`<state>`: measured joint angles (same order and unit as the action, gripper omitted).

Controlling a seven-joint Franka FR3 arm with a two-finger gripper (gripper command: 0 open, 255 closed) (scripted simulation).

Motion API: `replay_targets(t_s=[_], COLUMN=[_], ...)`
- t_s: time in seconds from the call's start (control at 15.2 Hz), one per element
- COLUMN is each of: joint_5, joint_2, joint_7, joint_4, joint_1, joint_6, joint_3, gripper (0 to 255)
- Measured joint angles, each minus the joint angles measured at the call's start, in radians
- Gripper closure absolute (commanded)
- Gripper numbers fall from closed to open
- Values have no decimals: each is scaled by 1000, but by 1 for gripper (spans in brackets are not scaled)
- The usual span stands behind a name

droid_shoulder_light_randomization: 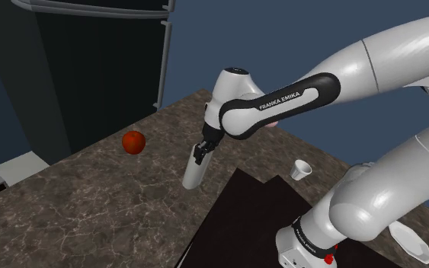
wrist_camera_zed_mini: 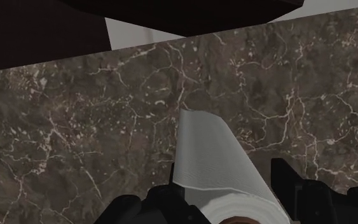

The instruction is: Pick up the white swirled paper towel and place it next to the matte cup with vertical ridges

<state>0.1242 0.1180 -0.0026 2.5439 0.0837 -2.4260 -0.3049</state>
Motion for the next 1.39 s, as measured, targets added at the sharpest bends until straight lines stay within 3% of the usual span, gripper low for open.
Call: replay_targets(t_s=[1.39], joint_5=[24], joint_2=[183], joint_7=[-17], joint_4=[-134], joint_1=[4], joint_6=[315], joint_3=[27], gripper=[255])
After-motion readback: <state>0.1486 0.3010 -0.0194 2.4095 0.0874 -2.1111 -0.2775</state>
